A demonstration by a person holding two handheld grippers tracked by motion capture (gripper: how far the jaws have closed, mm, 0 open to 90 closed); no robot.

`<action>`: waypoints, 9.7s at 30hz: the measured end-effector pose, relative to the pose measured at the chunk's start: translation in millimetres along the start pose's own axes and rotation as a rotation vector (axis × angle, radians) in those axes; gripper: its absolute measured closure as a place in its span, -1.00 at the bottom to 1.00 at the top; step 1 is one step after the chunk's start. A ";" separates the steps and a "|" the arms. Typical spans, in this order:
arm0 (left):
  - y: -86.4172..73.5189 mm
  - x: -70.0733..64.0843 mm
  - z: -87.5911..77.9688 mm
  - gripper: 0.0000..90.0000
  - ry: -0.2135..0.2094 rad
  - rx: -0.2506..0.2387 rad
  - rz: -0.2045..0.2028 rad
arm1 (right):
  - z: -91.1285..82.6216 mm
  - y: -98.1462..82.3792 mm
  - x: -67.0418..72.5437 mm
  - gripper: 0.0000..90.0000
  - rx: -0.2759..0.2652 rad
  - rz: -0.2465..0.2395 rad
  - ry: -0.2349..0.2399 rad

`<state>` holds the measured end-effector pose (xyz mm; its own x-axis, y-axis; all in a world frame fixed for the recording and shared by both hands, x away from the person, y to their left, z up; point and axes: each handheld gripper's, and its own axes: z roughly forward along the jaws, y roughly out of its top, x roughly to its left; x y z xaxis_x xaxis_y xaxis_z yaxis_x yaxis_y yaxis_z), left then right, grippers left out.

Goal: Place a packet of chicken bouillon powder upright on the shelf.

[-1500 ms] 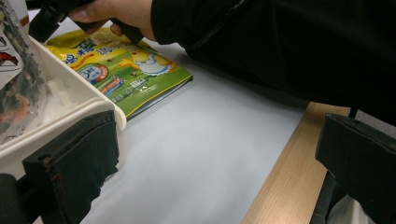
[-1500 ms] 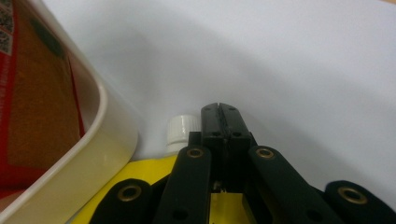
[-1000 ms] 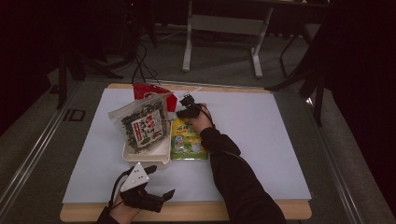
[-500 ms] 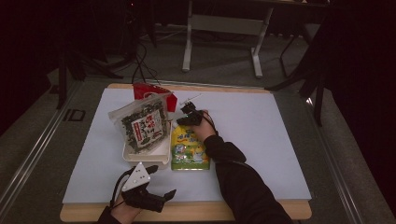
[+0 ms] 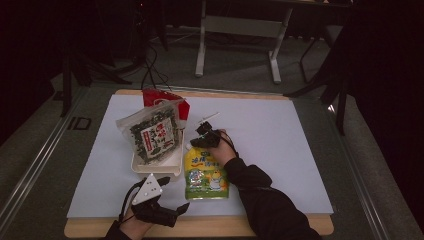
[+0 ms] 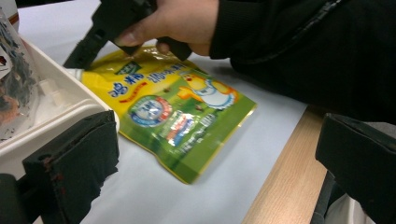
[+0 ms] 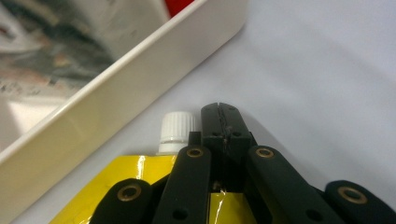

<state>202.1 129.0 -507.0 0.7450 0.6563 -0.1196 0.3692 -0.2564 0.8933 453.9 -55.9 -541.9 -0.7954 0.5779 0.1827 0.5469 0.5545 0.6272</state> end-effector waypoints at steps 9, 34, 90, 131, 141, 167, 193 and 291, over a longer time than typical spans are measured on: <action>0.1 -1.0 1.5 -0.99 -0.004 0.004 0.003 | -7.3 -13.7 13.8 1.00 -0.002 -0.027 0.014; -0.2 -2.4 4.3 -0.99 -0.012 0.008 0.010 | -63.7 -27.8 23.5 0.31 -0.045 -0.133 -0.034; -1.9 -4.9 9.8 -0.99 -0.026 0.031 0.017 | -68.8 -72.2 1.3 0.07 0.076 -0.200 -0.124; -2.3 -4.7 13.6 -0.99 -0.028 0.044 0.019 | -66.9 -71.4 5.2 0.88 0.080 -0.213 -0.059; 0.1 -1.2 10.9 -0.99 -0.021 0.028 0.020 | -72.5 -66.7 7.2 0.95 0.081 -0.239 -0.050; 21.0 6.9 9.7 -0.98 -0.043 0.021 0.025 | -142.9 -61.4 32.6 0.97 -0.081 -0.299 -0.022; 48.6 18.1 18.7 -0.72 -0.015 0.025 0.050 | -198.6 -75.4 81.4 0.97 -0.238 -0.418 0.045; 70.5 12.9 -0.8 -0.10 -0.178 -0.056 0.162 | -237.7 -63.8 71.5 1.00 -0.255 -0.458 0.204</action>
<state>237.2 119.9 -445.3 0.8799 0.4732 -0.0428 0.2095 -0.3055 0.9289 300.0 -192.4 -388.8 -0.9850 0.1707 -0.0242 0.0738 0.5441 0.8358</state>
